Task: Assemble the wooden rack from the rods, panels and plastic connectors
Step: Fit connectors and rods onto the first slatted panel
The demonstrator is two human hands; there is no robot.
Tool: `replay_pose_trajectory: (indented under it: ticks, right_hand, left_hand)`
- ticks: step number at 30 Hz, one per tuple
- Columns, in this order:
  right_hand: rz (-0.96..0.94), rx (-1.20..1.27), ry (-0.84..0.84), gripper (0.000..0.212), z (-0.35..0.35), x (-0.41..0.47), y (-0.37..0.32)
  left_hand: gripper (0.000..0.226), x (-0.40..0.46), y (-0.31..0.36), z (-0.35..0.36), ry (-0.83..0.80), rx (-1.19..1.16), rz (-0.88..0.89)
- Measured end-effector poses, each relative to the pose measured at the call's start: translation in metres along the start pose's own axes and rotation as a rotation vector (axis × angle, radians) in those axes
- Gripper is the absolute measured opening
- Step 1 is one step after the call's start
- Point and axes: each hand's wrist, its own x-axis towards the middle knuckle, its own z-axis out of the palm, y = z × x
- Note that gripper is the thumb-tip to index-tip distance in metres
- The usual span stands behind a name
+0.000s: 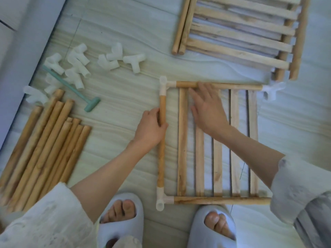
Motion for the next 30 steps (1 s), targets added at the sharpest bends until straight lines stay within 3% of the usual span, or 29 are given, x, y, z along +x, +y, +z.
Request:
replay_pose_trajectory:
  ticks: [2, 5, 11, 13, 18, 30]
  right_hand:
    - [-0.035, -0.006, -0.158, 0.052, 0.007, -0.024, -0.009]
    - [-0.095, -0.048, -0.296, 0.058, 0.014, -0.051, -0.010]
    - [-0.099, -0.081, -0.286, 0.062, 0.007, -0.054, -0.004]
    - [-0.064, -0.093, -0.364, 0.067, 0.008, -0.055, -0.006]
    - [-0.040, -0.173, -0.423, 0.074, 0.010, -0.048, -0.009]
    - [-0.008, -0.275, -0.519, 0.086, 0.000, -0.032, -0.026]
  left_hand:
    - [0.051, -0.007, -0.005, 0.006, -0.052, 0.114, -0.001]
    - [0.043, -0.004, -0.003, 0.004, -0.001, 0.164, 0.040]
    - [0.042, 0.028, 0.005, -0.021, 0.196, 0.156, 0.054]
    - [0.040, 0.037, 0.003, -0.031, 0.251, 0.129, 0.040]
    - [0.040, 0.020, -0.019, -0.029, 0.190, 0.126, 0.241]
    - [0.037, 0.019, -0.051, -0.062, 0.277, 0.137, 0.194]
